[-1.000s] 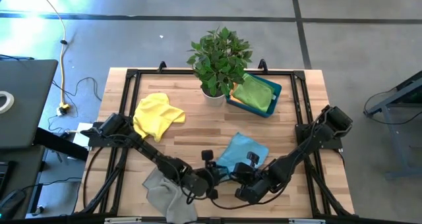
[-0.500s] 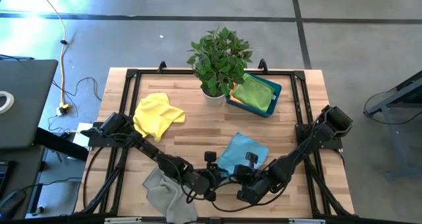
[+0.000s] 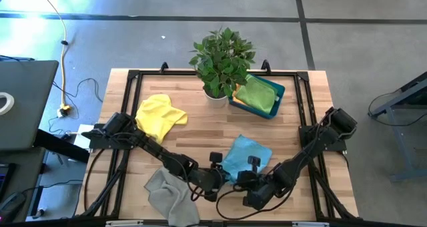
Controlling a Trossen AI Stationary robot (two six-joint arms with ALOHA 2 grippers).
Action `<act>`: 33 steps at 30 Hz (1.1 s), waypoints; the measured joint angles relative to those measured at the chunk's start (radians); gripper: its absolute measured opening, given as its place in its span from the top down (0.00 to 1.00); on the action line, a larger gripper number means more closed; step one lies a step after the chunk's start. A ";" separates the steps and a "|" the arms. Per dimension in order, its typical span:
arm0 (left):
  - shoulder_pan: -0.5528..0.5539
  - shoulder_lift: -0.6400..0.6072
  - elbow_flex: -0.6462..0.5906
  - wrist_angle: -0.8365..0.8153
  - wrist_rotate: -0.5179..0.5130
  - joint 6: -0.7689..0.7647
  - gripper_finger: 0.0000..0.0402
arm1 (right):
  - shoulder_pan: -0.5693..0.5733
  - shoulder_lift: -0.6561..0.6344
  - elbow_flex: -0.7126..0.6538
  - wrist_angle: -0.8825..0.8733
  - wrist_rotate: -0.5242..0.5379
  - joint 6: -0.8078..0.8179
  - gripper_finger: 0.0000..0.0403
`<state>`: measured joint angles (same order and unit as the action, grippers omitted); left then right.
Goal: Fold microfiber towels
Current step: Fold the blue towel
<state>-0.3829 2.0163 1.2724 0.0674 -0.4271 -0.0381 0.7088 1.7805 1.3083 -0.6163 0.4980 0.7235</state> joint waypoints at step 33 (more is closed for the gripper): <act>0.013 0.007 0.001 -0.128 0.157 -0.176 0.74 | 0.034 0.000 0.000 0.067 0.006 -0.050 1.00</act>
<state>-0.3695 2.0230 1.2736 -0.0605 -0.2697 -0.2141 0.7427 1.7805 1.3083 -0.5495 0.5041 0.6734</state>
